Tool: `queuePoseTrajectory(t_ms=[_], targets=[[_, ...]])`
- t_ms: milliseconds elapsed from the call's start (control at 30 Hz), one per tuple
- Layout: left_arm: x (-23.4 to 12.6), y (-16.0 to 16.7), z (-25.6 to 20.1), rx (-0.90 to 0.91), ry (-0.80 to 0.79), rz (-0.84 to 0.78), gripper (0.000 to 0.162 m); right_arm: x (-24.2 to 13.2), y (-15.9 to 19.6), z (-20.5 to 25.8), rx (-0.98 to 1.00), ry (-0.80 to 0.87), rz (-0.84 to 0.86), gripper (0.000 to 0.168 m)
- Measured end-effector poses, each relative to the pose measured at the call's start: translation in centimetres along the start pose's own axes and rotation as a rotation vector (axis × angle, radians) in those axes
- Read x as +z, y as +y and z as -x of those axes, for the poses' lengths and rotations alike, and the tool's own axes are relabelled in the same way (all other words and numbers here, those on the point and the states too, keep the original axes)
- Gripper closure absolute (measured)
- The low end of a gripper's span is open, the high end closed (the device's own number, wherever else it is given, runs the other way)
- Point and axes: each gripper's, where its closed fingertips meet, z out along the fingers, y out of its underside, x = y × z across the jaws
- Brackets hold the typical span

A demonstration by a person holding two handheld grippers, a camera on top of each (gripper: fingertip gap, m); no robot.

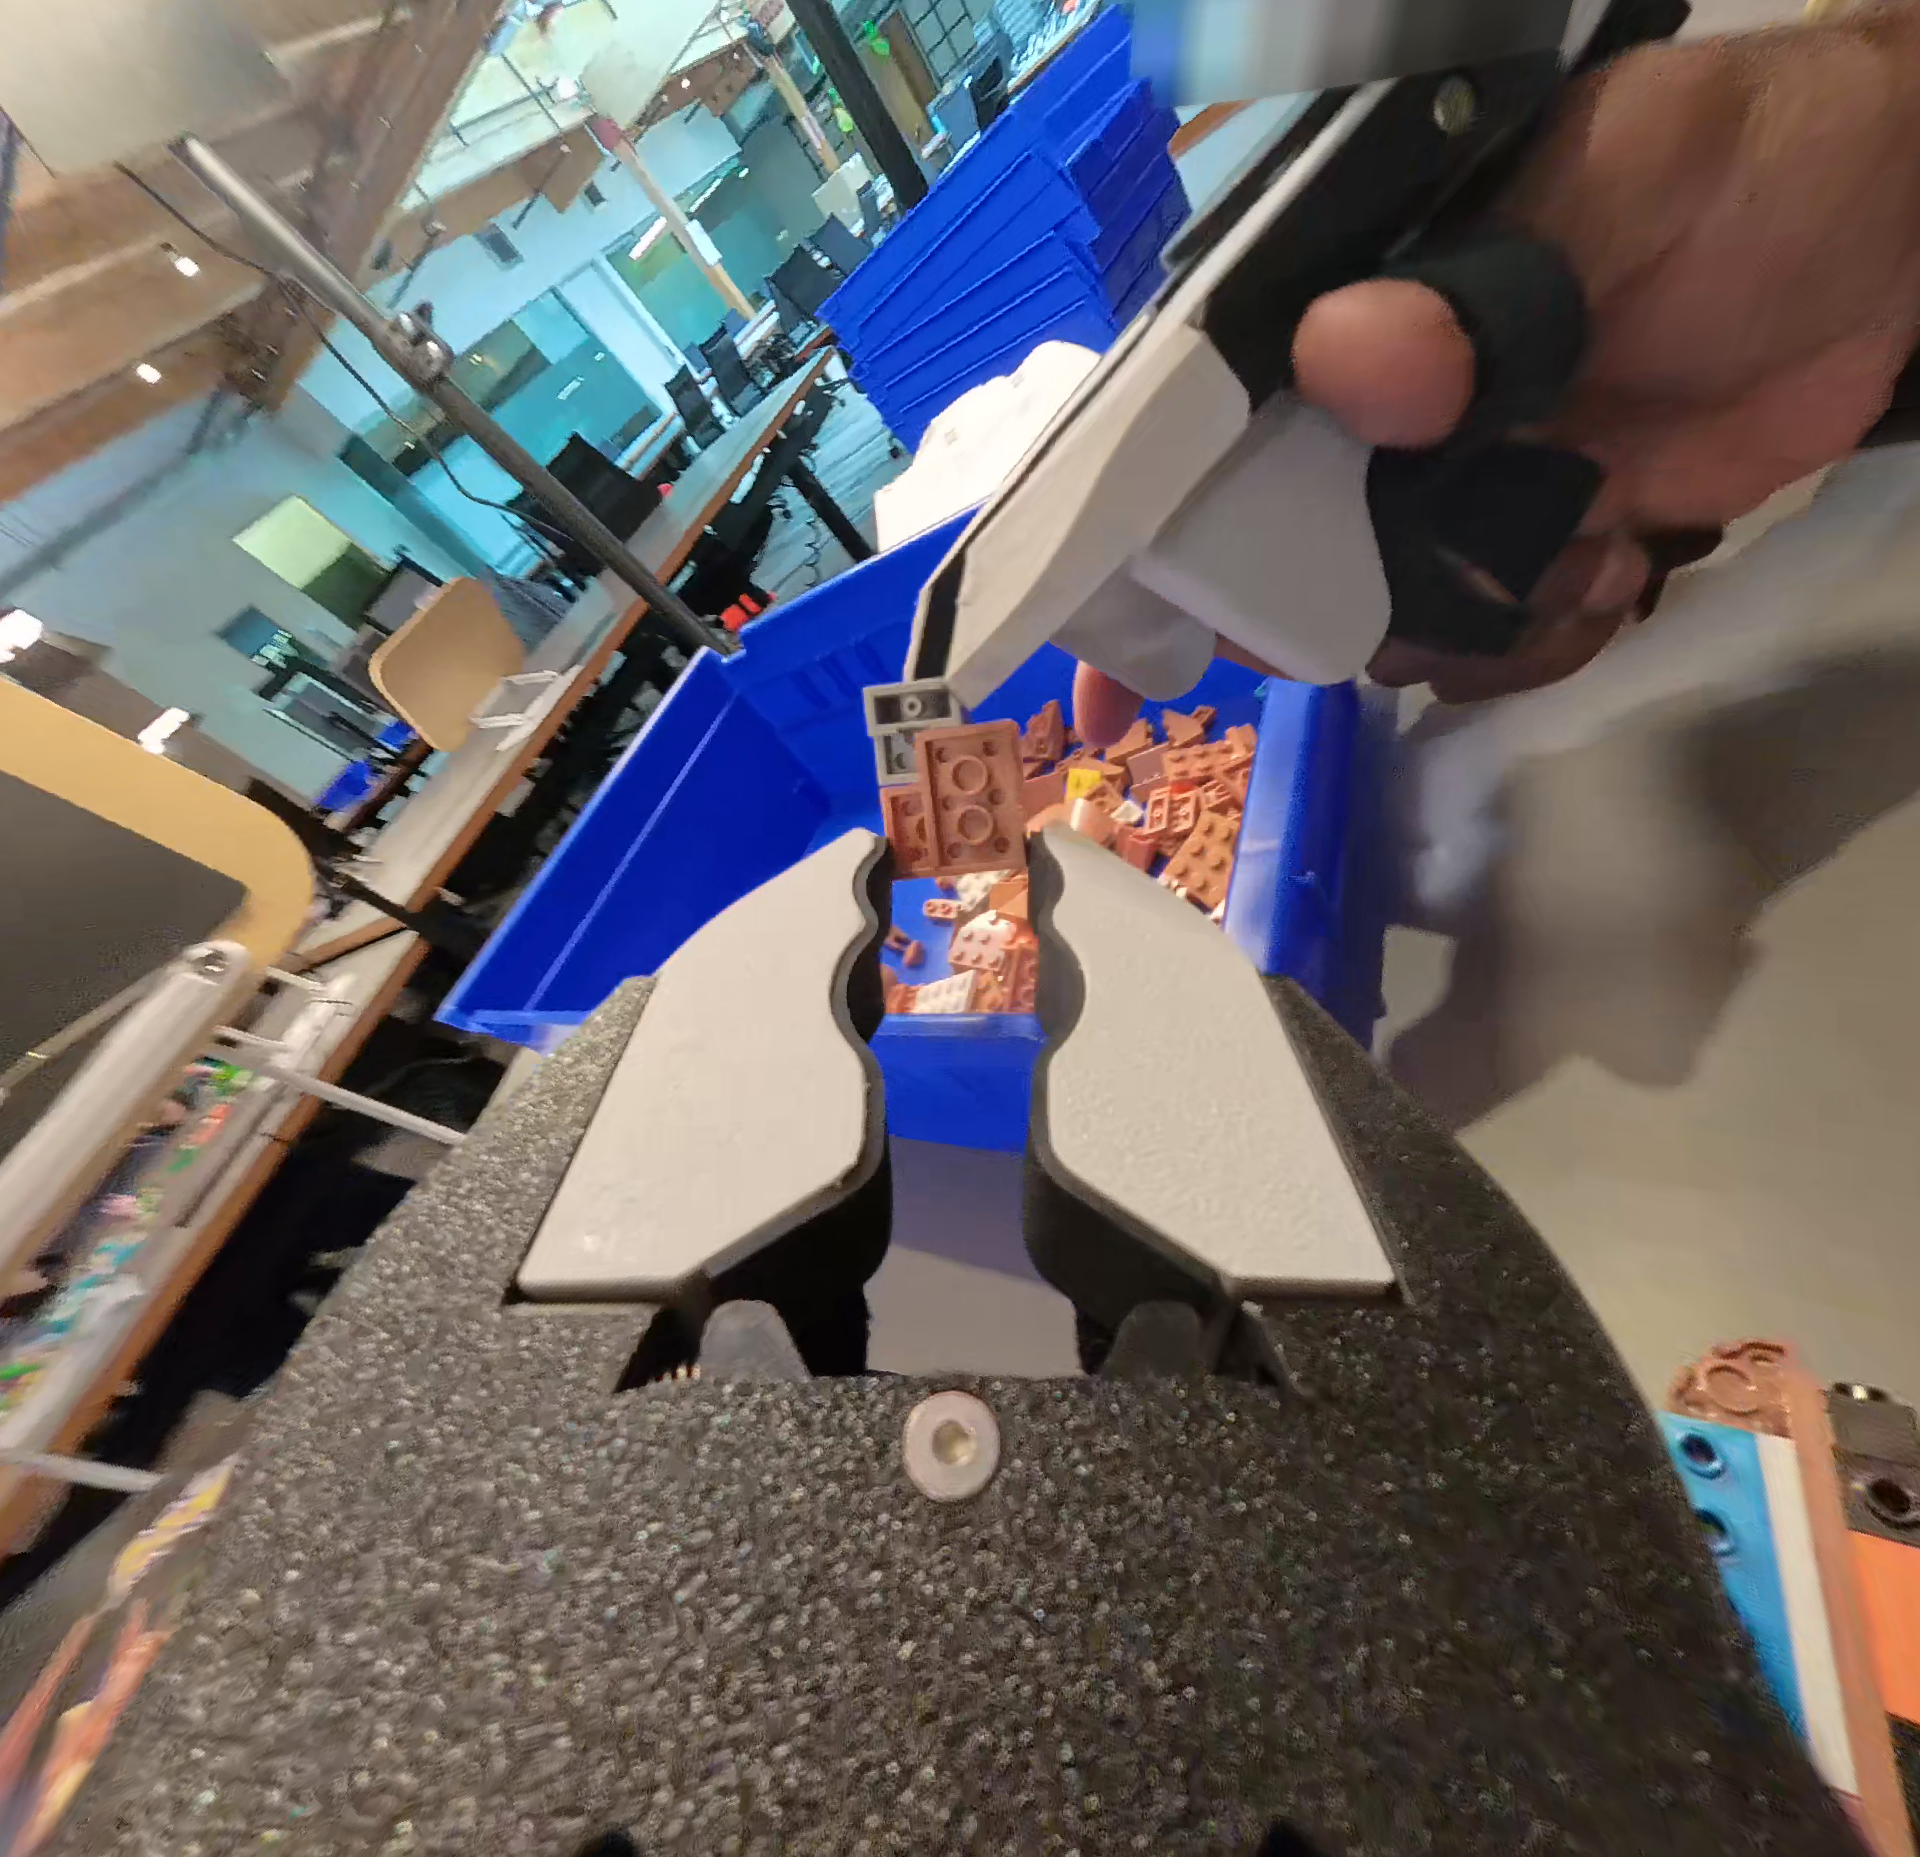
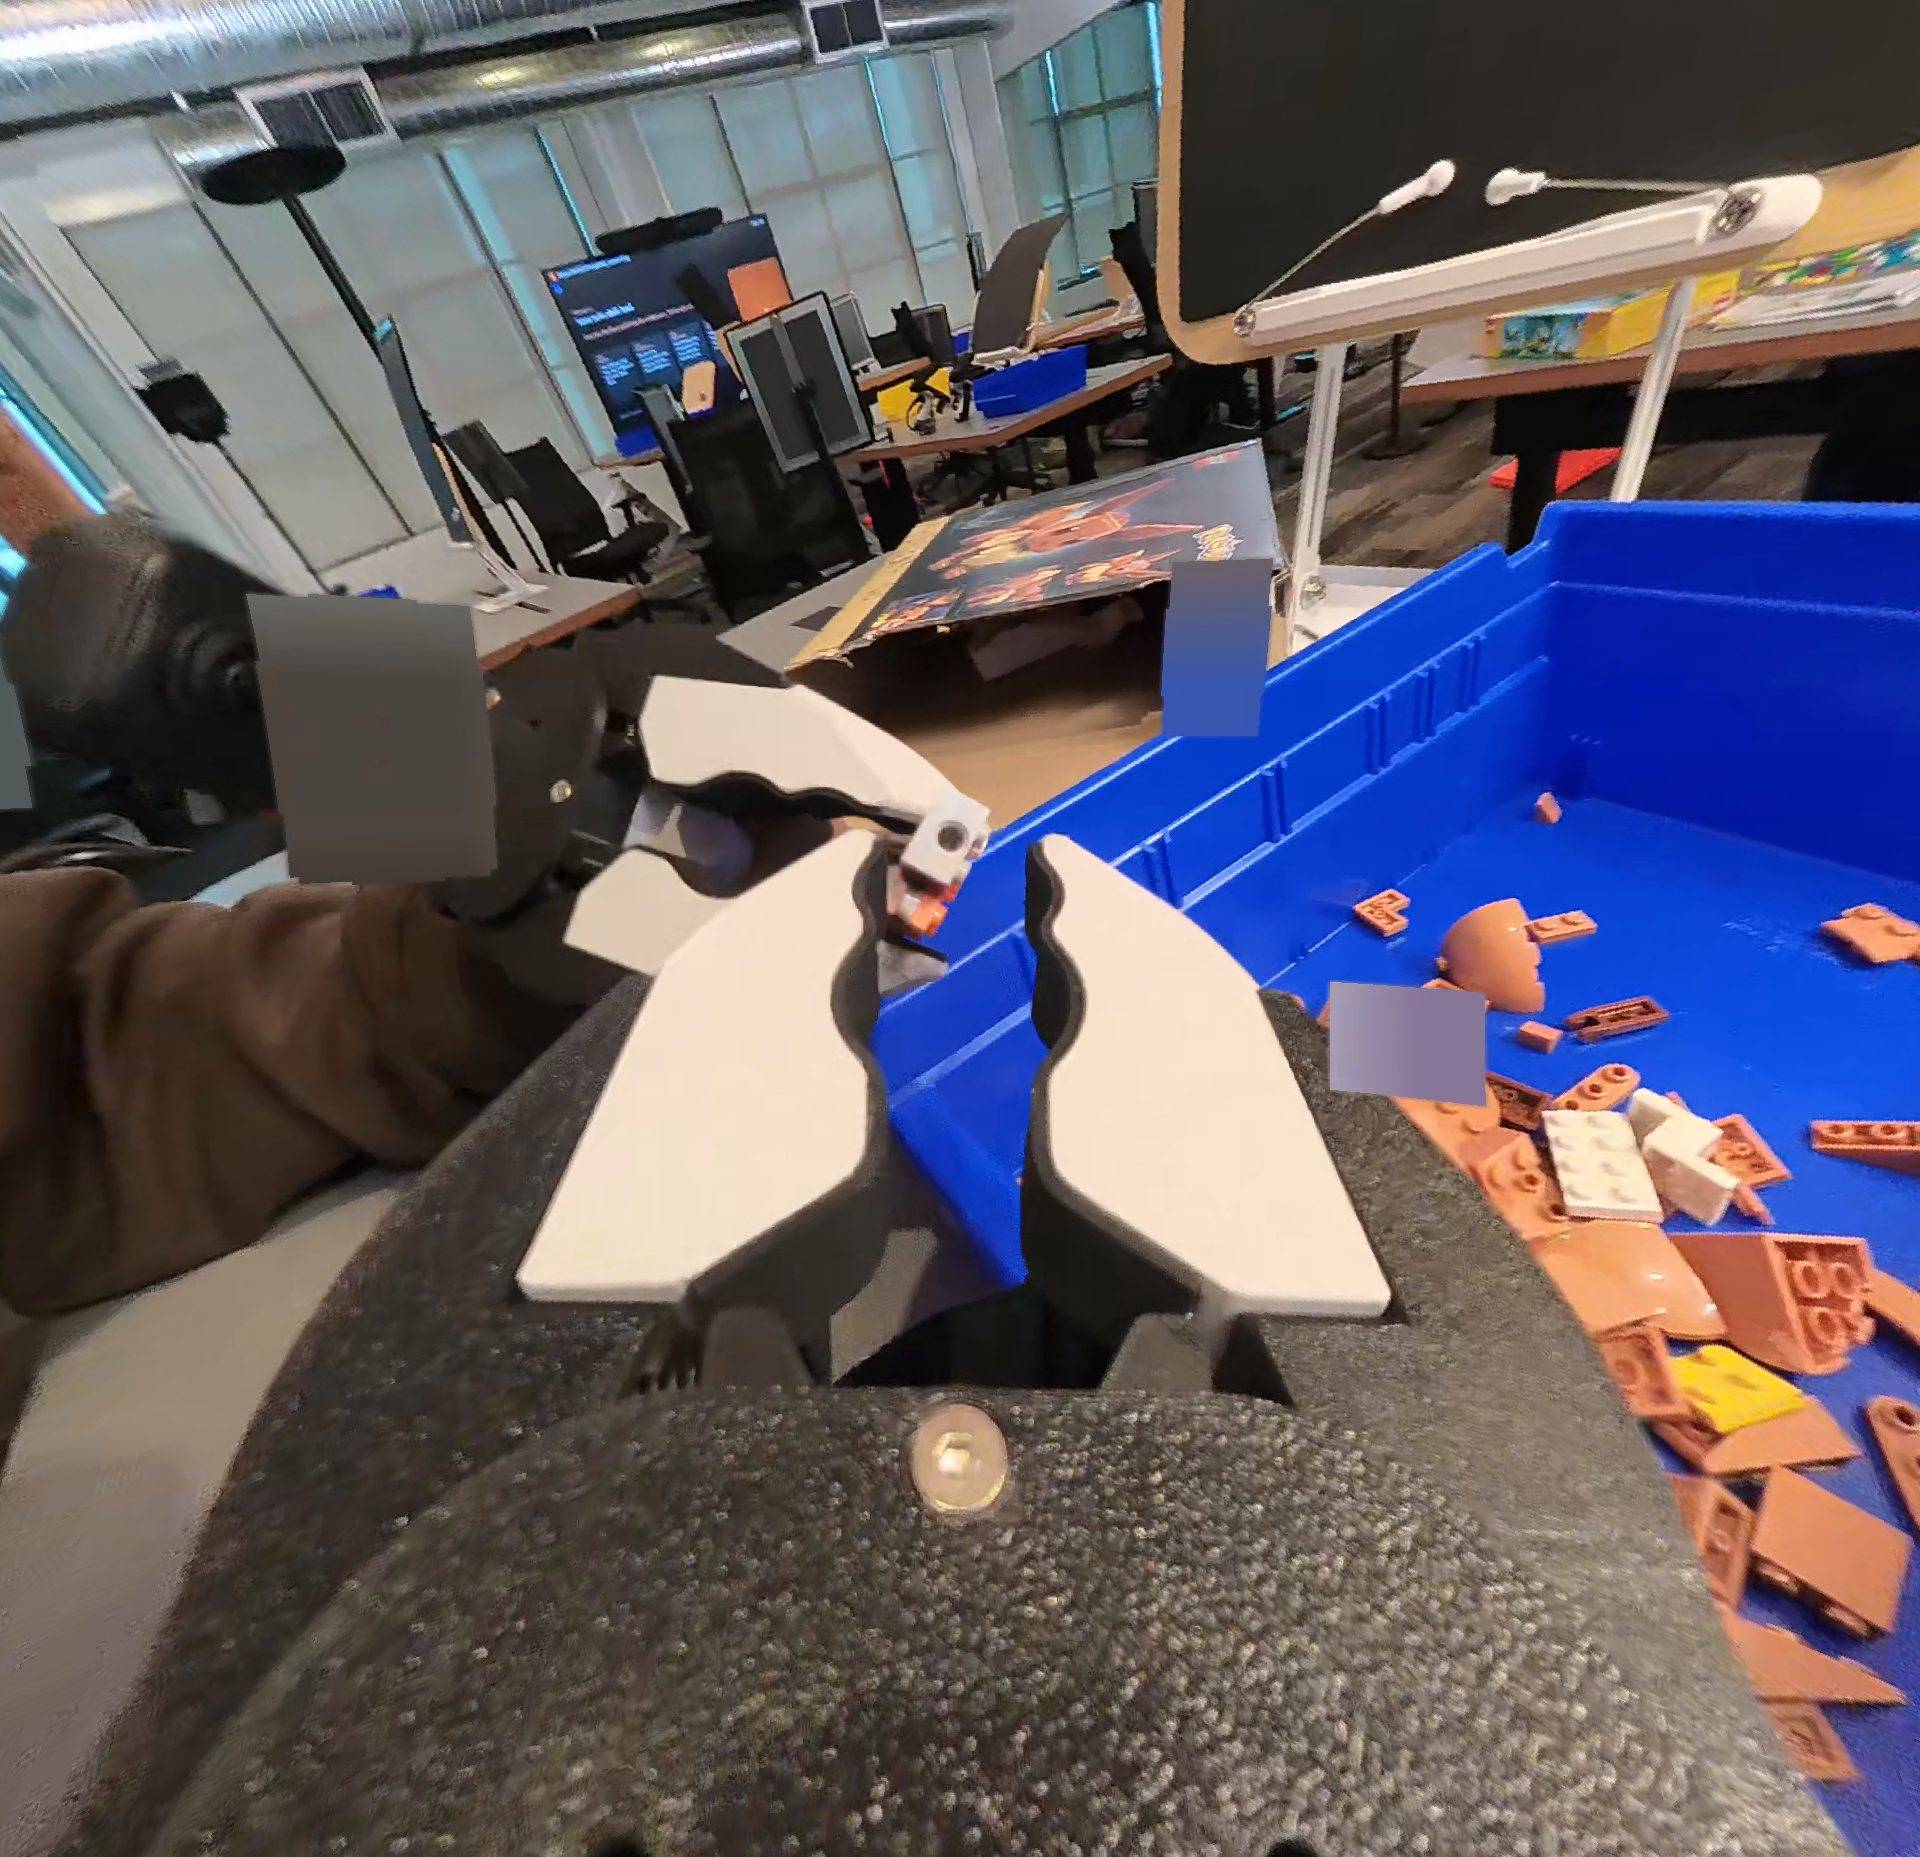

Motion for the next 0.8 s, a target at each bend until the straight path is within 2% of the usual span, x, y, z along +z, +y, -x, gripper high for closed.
queuePoseTrajectory(t_ms=[200, 267, 300, 800], targets=[[0.12, -0.44, -0.61, 0.183, -0.053, 0.024, 0.137, 0.35, 0.68, 0.27, 0.046, -0.021, 0.029, 0.141], [0.2, -0.48, -0.87, 0.208, -0.053, 0.025, 0.137, 0.39, 0.84, 0.27, 0.049, -0.022, 0.036, 0.149], [0.22, -0.45, -0.9, 0.209, -0.055, 0.028, 0.137, 0.39, 0.86, 0.3, 0.048, -0.025, 0.035, 0.153], [-0.09, -0.87, -1.01, 0.104, 0.023, -0.004, 0.137, 0.27, 0.67, 0.68, -0.065, -0.037, 0.037, 0.153]])
